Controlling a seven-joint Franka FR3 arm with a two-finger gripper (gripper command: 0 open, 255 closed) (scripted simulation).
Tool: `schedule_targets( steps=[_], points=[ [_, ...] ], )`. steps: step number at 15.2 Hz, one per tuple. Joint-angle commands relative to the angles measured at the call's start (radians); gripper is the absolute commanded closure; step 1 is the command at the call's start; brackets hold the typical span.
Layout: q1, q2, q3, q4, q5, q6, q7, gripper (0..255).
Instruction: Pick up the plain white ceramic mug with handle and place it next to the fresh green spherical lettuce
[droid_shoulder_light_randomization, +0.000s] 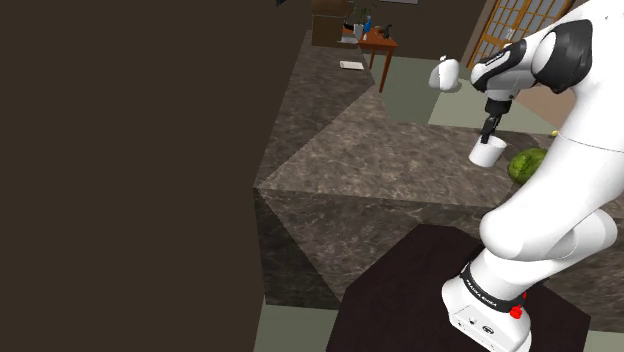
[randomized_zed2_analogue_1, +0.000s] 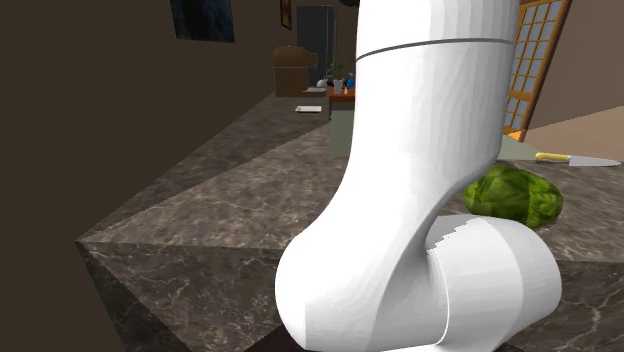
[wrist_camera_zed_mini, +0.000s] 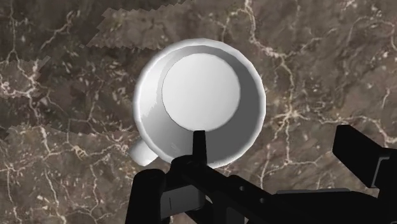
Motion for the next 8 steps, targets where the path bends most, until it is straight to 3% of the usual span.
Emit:
schedule_targets(
  steps=[1,8],
  points=[
    [0.003,-0.013,-0.001,0.012,-0.006,-0.026,0.003,0],
    [0.003,-0.013,-0.001,0.012,-0.006,-0.026,0.003,0]
  ],
)
